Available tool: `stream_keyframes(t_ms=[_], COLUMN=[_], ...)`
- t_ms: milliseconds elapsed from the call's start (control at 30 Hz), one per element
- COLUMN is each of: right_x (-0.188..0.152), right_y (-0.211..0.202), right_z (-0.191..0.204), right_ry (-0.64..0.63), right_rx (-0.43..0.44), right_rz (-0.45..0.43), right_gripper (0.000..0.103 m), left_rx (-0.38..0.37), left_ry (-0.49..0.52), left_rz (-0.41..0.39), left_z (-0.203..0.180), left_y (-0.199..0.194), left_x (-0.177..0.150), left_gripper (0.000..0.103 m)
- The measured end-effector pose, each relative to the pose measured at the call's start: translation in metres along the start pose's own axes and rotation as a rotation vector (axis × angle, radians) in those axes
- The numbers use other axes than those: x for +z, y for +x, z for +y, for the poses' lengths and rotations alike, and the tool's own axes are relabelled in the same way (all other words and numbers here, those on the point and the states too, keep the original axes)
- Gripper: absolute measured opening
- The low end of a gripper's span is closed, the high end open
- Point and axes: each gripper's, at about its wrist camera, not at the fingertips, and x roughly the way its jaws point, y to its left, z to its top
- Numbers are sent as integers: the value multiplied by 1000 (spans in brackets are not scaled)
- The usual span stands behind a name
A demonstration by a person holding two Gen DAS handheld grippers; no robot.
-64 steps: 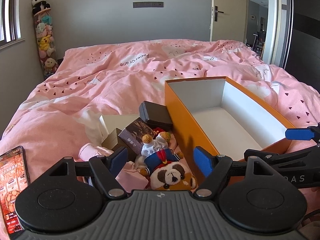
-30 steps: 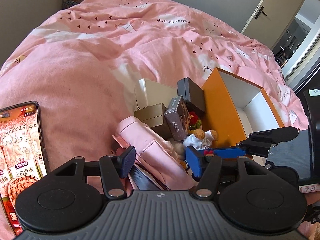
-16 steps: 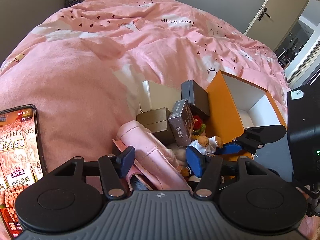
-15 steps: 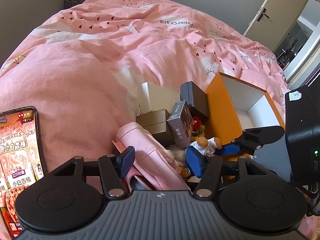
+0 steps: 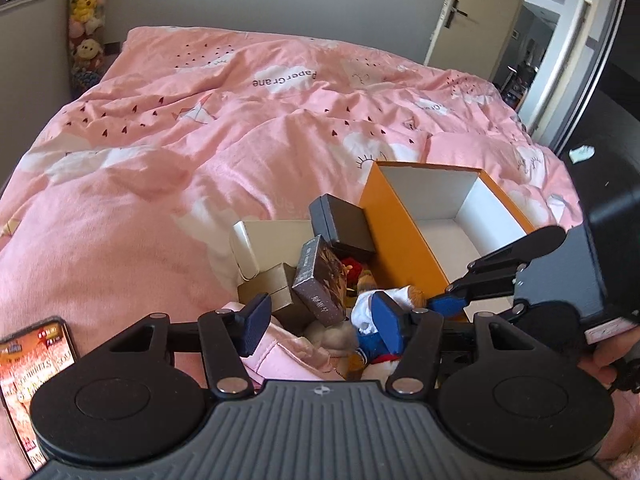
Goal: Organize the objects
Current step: 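Grasp the bear plush in blue outfit with the right gripper, then carry the bear plush into the orange box and open the right gripper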
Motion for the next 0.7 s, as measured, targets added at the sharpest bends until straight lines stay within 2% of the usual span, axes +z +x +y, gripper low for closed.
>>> stream_keyframes(t_ms=[233,433,567,700], right_x=[-6,-10,-19,-33], right_y=[-69,-130,-153,-145], right_z=[-14,-33,-51,-73], right_ry=[59,97,120,139], right_rx=[-29,-85,-149,-207], right_rz=[-153,-240,-225,-143], right_gripper=[28,28,28,28], left_rx=[-40,-47,-63,-65], left_ry=[143,263,366,441], left_rz=[107,229,321,415], left_z=[-10,-30,-48,-59], left_y=[10,40,66,95], left_x=[18,16,6,-2], left_gripper=[63,63,63,63])
